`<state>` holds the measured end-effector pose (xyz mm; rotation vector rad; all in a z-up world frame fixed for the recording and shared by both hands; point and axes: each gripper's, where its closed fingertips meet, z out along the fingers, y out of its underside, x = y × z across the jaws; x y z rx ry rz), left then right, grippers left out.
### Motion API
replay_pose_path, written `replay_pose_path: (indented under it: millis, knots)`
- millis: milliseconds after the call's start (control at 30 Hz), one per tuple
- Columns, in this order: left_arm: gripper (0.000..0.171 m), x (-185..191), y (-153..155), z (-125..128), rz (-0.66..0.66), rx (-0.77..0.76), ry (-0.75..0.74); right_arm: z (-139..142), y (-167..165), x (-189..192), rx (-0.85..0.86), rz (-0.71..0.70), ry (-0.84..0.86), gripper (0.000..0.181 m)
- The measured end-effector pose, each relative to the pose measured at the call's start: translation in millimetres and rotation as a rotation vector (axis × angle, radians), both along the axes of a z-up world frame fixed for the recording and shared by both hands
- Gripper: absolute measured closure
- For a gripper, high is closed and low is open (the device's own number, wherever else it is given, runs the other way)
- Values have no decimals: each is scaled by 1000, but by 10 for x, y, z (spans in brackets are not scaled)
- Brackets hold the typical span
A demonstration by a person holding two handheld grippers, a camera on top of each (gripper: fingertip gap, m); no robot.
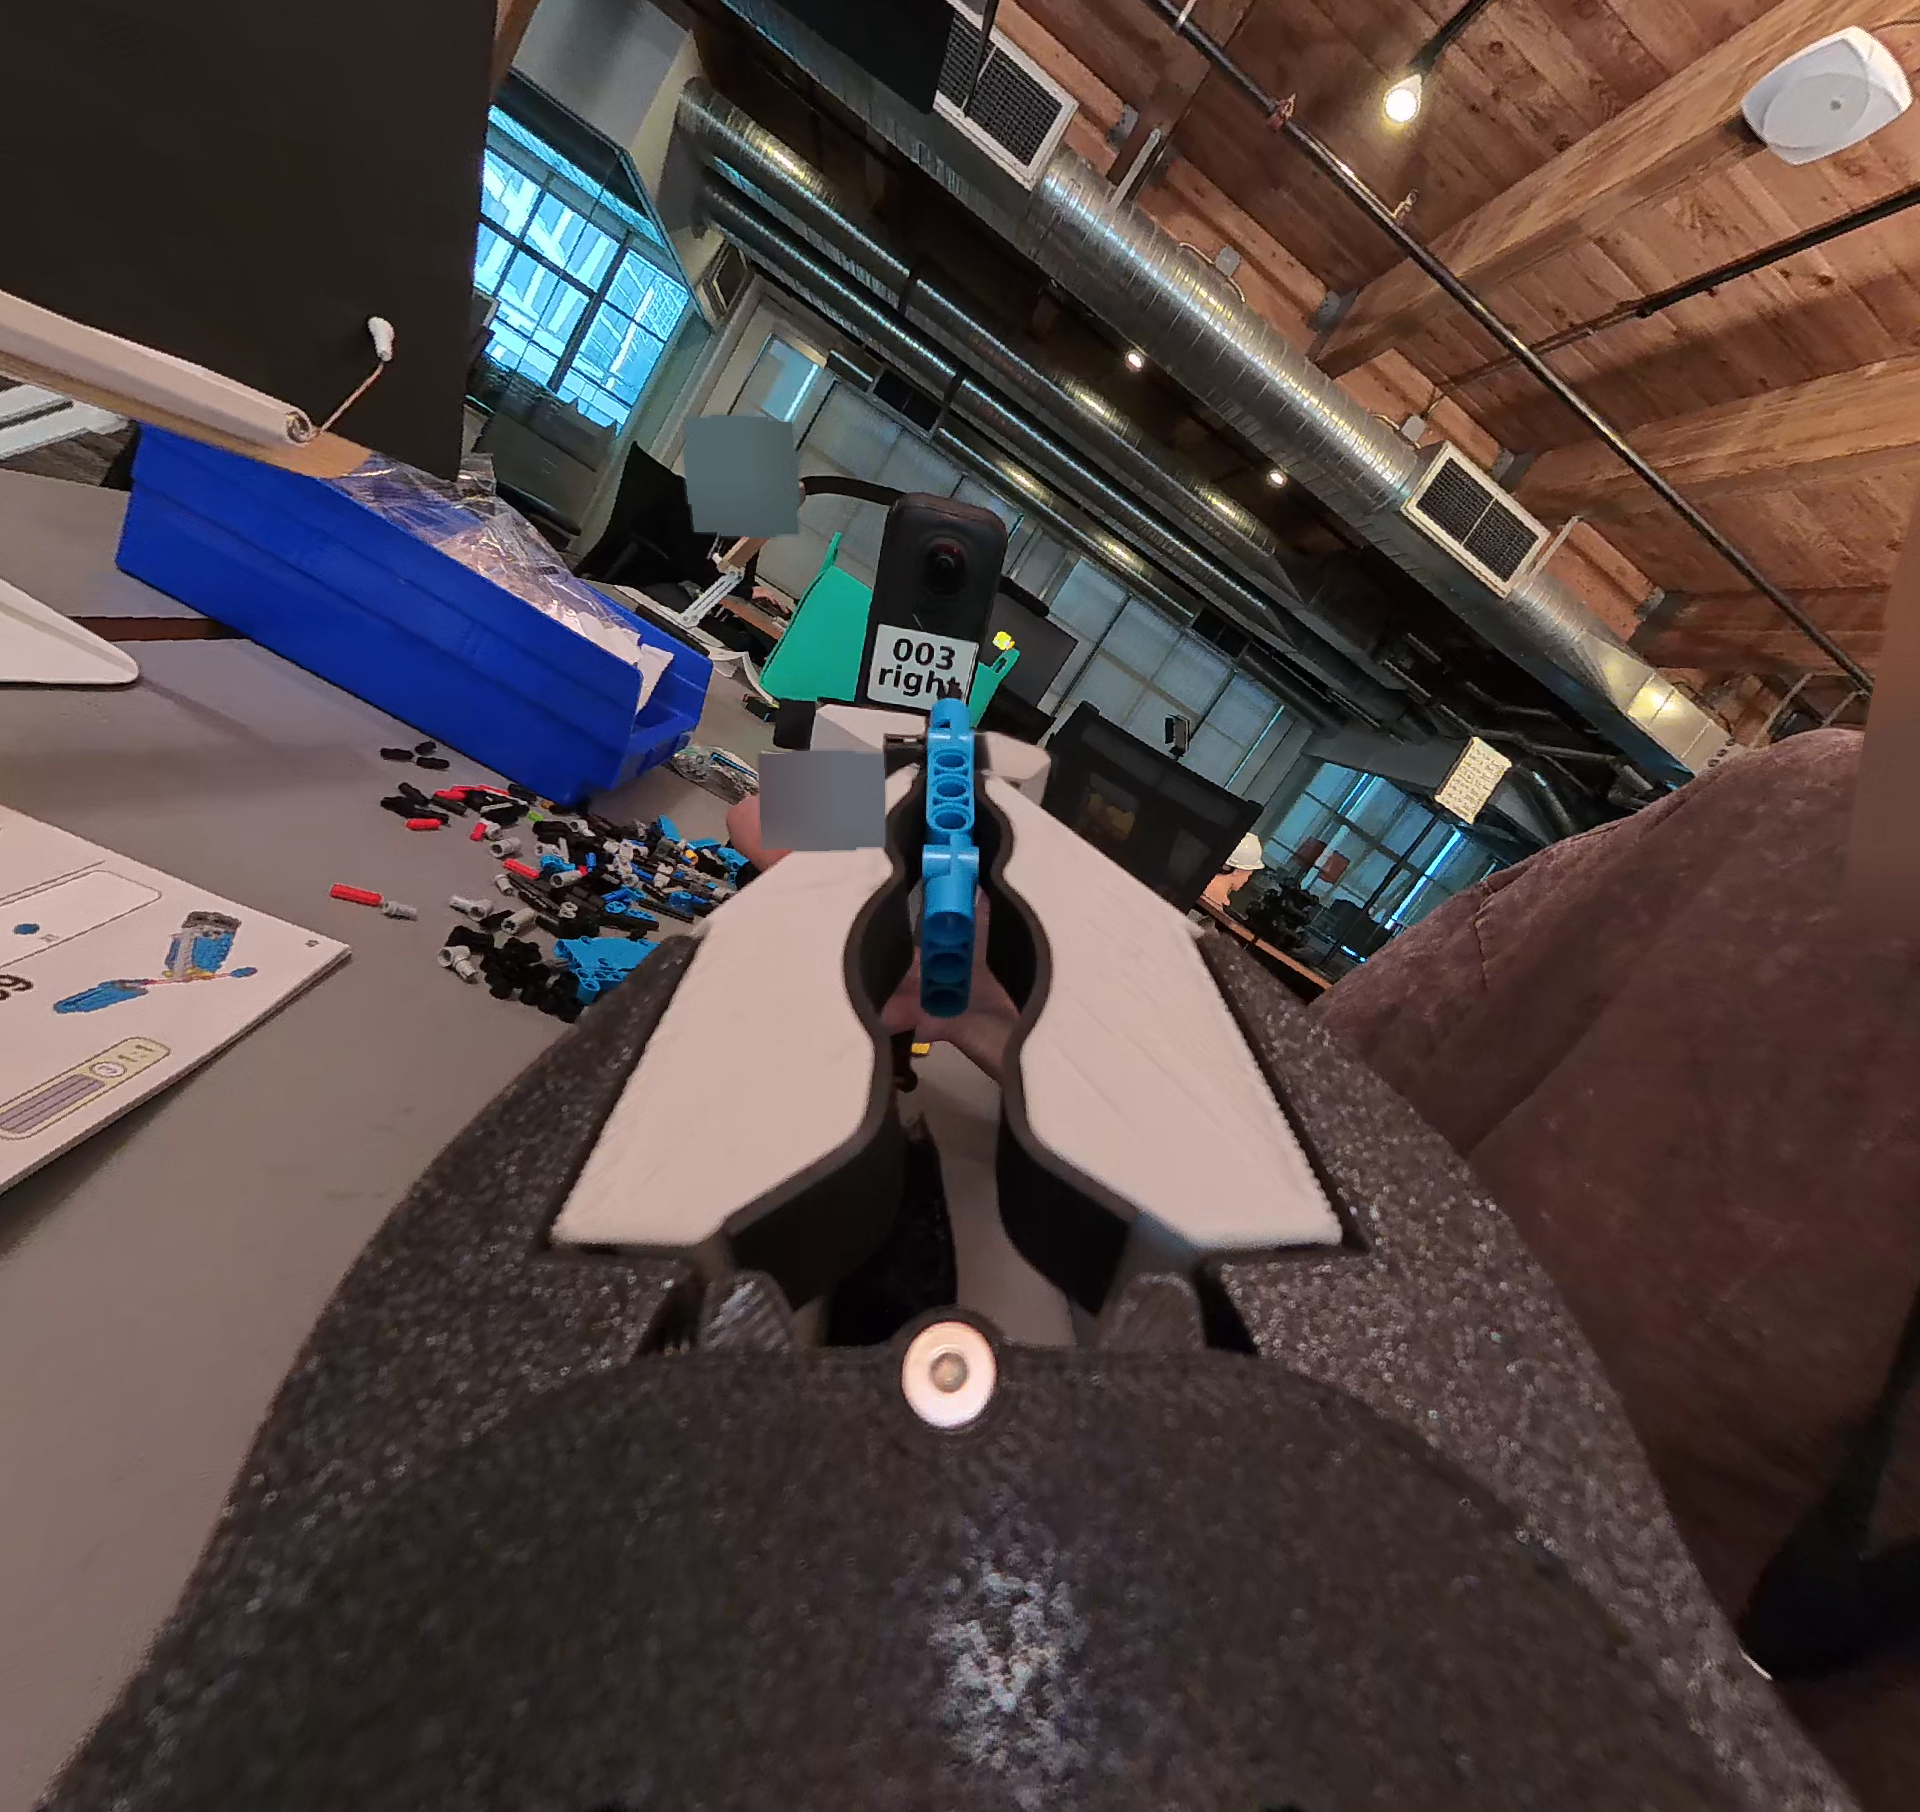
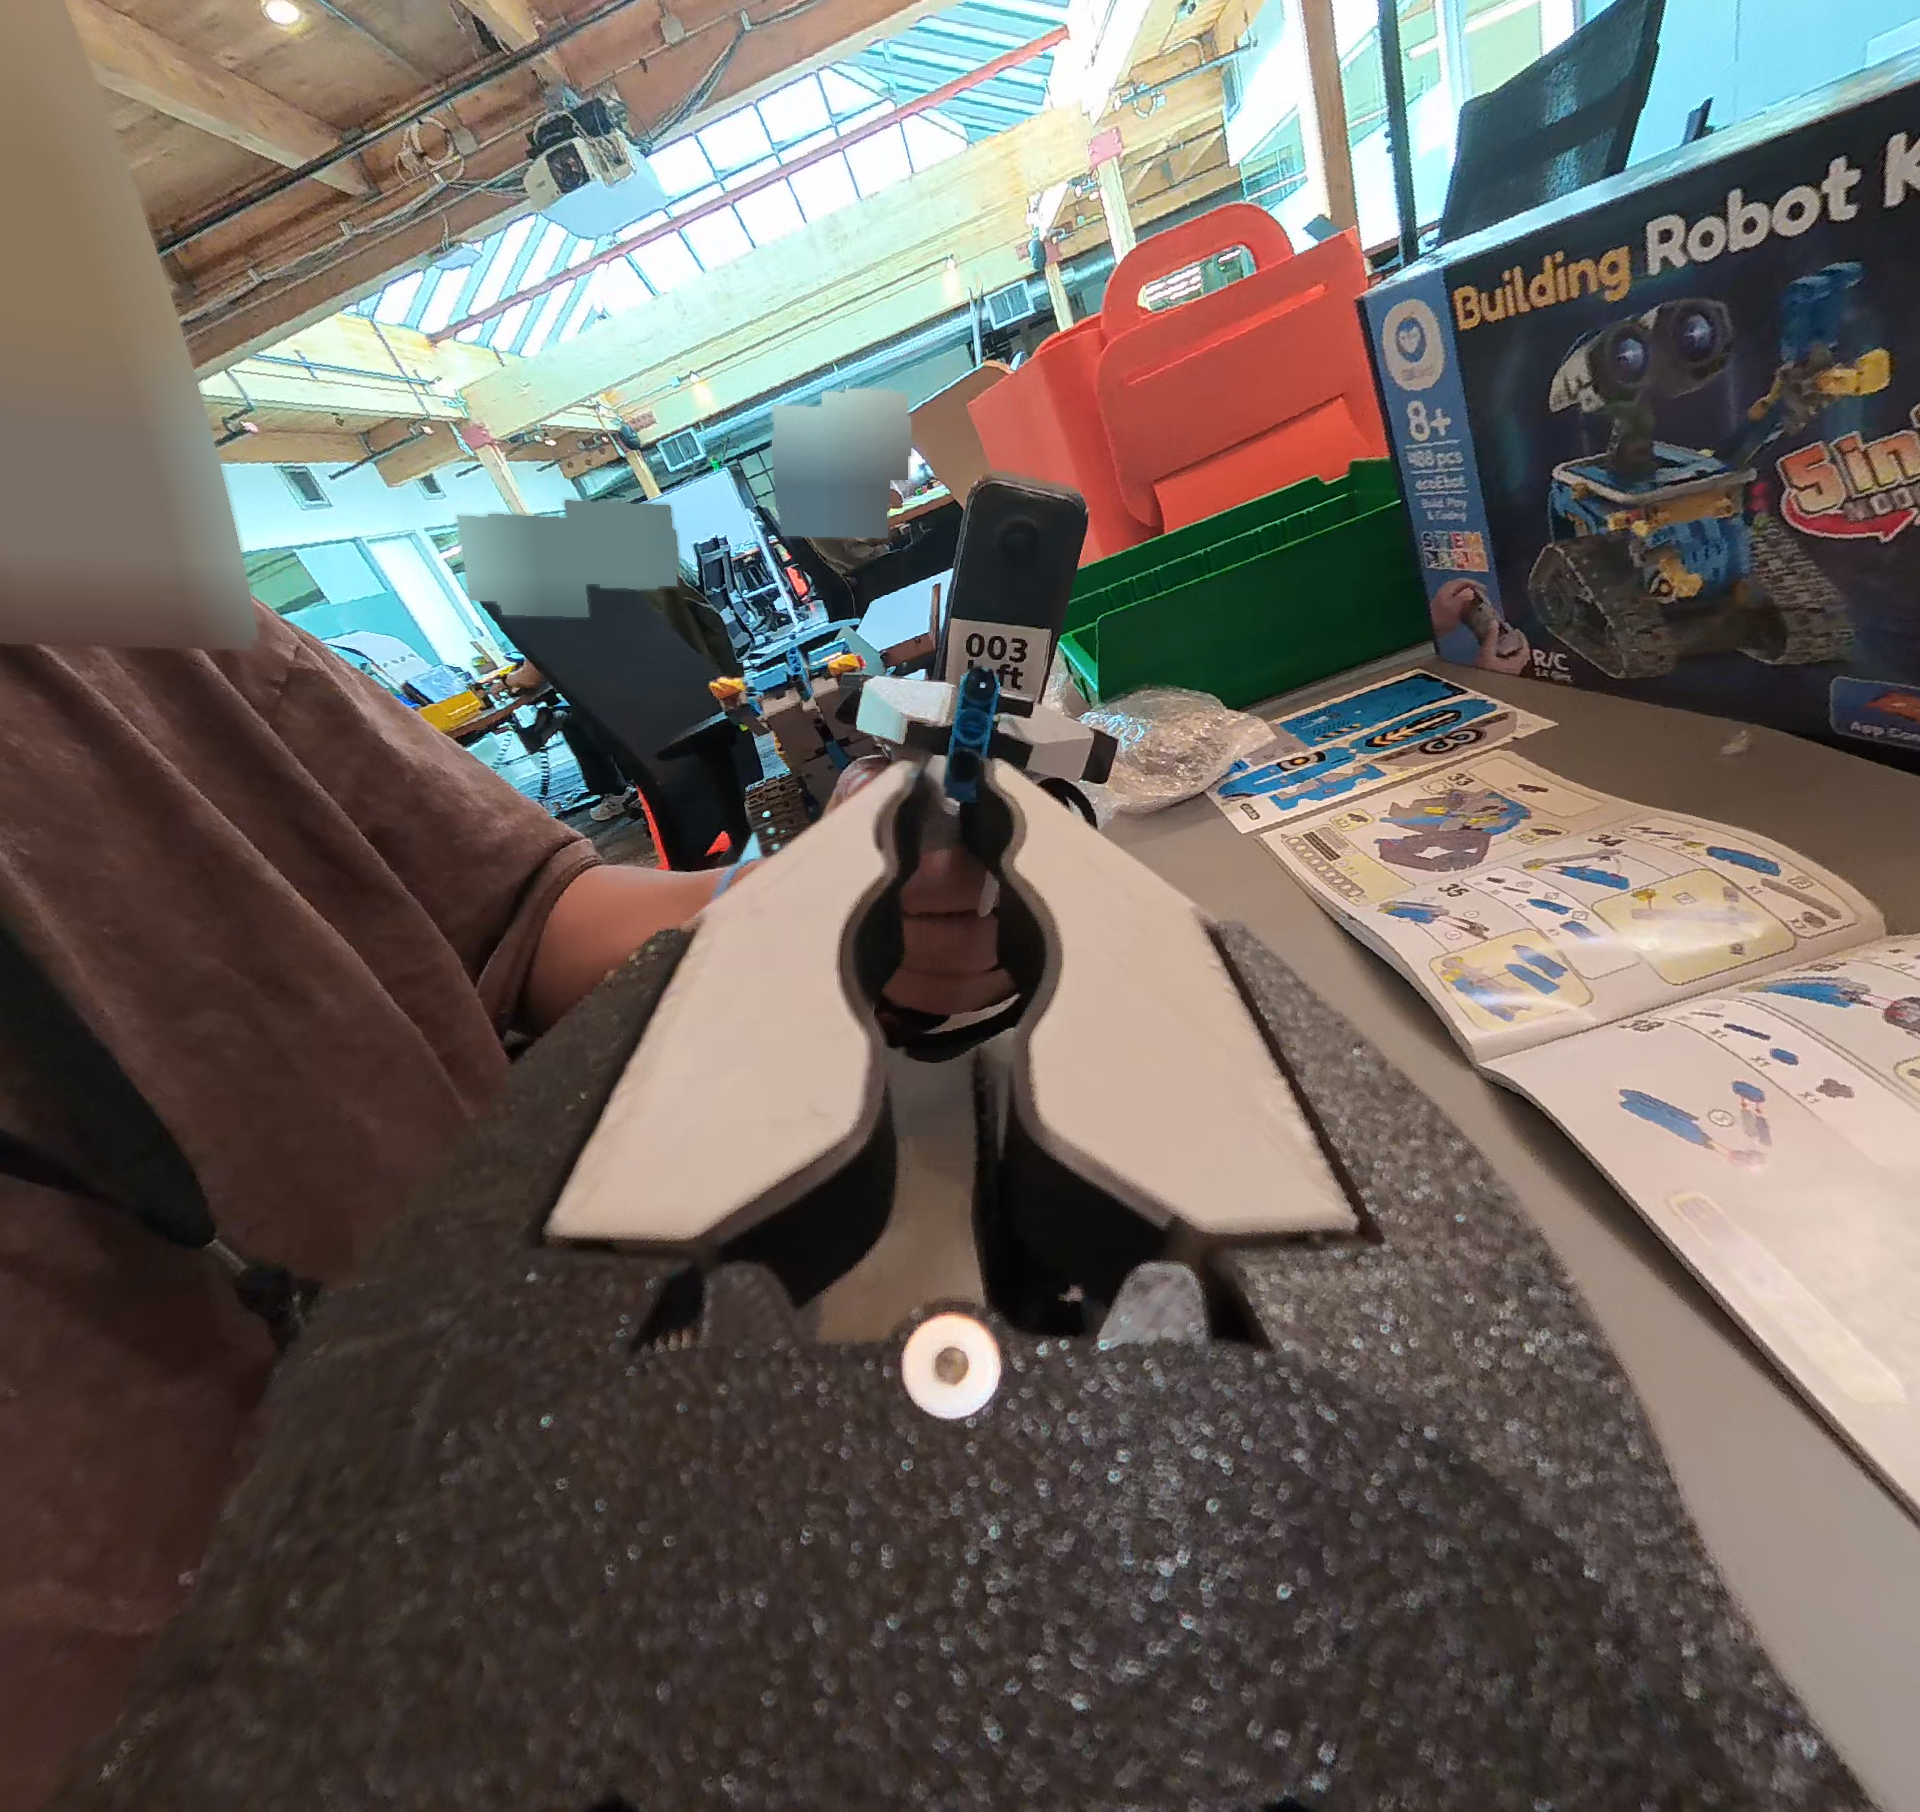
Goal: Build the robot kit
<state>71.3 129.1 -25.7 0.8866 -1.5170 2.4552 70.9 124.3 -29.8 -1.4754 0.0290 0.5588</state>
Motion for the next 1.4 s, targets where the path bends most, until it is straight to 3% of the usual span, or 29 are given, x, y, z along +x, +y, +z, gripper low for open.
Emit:
replay_pose_path:
  millis: [233,433,667,967,1033,1167,1267,1400]
  knots:
    - [166,-31,-30,22,3,20,-28,36,-12,-13,29,23,46,176]
    - [166,-39,-40,24,88,127,-130,45,-9,-7,23,52,127,178]
    - [166,-36,-70,39,58,21,-86,7,-27,-34,2,35,41,178]
    - [166,-26,-50,35,43,49,-86,24,-10,-12,0,-16,-27,178]
    - [165,8,-30,1,32,41,-46,-3,5,14,-22,-66,-100,177]
    - [131,192,59,-203,106,135,62,12,-41,113,-59,-243,-375,177]
    - [122,311,141,-325,171,175,126,-61,-89,277,-162,-437,-709,177]
    - [118,334,125,-386,145,144,189,-334,-33,435,-378,-607,-1171,177]
